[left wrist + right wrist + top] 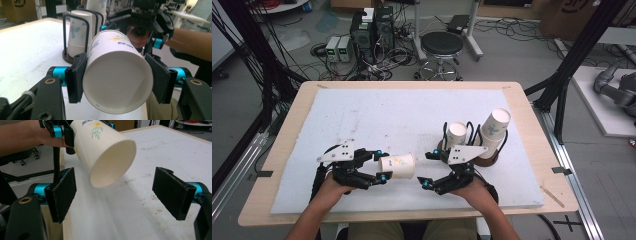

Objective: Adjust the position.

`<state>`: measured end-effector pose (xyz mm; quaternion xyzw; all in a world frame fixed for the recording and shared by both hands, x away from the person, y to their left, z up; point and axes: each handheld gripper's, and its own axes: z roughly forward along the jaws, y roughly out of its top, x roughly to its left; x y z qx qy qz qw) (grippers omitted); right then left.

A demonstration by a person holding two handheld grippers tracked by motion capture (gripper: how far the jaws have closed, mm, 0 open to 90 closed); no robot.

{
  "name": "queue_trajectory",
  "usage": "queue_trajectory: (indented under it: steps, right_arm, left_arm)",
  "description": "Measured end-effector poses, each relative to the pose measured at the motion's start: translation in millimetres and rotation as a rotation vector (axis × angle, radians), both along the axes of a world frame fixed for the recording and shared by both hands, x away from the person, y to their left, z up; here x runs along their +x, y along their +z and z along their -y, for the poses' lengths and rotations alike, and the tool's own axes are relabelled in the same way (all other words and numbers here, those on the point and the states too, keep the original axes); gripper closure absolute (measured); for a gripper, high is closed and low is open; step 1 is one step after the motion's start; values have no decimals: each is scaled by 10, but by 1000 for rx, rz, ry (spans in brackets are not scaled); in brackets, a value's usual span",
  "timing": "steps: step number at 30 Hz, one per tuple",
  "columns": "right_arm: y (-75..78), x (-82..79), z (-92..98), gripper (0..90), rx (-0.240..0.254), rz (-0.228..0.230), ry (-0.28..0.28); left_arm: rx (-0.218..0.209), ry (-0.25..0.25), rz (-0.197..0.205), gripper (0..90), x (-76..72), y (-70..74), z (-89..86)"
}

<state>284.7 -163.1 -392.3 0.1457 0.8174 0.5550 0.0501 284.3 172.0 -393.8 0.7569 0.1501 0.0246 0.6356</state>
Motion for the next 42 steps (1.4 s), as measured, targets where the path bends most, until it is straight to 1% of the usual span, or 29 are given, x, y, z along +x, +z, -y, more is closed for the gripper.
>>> queue_trajectory:
  steps: [1,4,7,9,11,13,16,17,20,21,23,24,26,28,29,34,35,40,41,42]
  right_arm:
    - [-6,-3,2,199,2,-1,1]
    - [-27,-2,5,199,10,-11,2]
    - [-35,4,4,199,13,-7,4]
    - [-40,3,-5,200,14,-16,12]
    - [-49,2,-18,199,22,-26,24]
    - [-63,6,-44,199,22,-26,41]
    - [-70,12,-63,200,21,-24,47]
    - [-72,9,-72,199,20,-36,57]
    - [-81,27,-89,199,30,-39,66]
    - [-82,22,-98,199,32,-54,78]
    - [-87,34,-109,199,30,-39,79]
    - [-89,38,-123,200,34,-49,94]
    - [-87,34,-129,199,35,-57,94]
    - [-91,59,-155,200,44,-49,119]
    - [-91,59,-155,200,44,-49,119]
    - [-103,87,-176,200,58,-56,149]
    - [-102,86,-175,200,59,-68,158]
    - [-110,107,-182,204,74,-60,189]
    - [-112,106,-182,207,70,-72,197]
    - [-115,110,-183,221,74,-70,201]
  left_arm:
    - [-9,0,0,371,0,1,-5]
    - [-19,-1,3,371,-8,2,-5]
    - [-17,-13,7,371,-12,2,-1]
    - [-20,-18,7,371,-15,1,7]
    - [-18,-23,10,371,-16,1,14]
    - [-20,-28,12,372,-19,1,21]
    - [-22,-38,15,371,-28,10,31]
    - [-22,-41,18,371,-29,14,35]
    - [-20,-57,23,372,-37,19,48]
    - [-22,-60,23,372,-41,17,53]
    - [-21,-68,27,372,-42,19,59]
    - [-25,-72,25,373,-45,17,63]
    - [-27,-83,29,372,-49,20,71]
    - [-31,-94,32,373,-53,23,80]
    - [-30,-98,31,373,-55,25,84]
    - [-32,-119,33,373,-61,20,101]
    - [-33,-124,33,373,-61,20,102]
    - [-33,-140,35,373,-66,16,111]
    - [-32,-142,36,373,-66,16,111]
    - [-34,-140,36,373,-67,15,113]
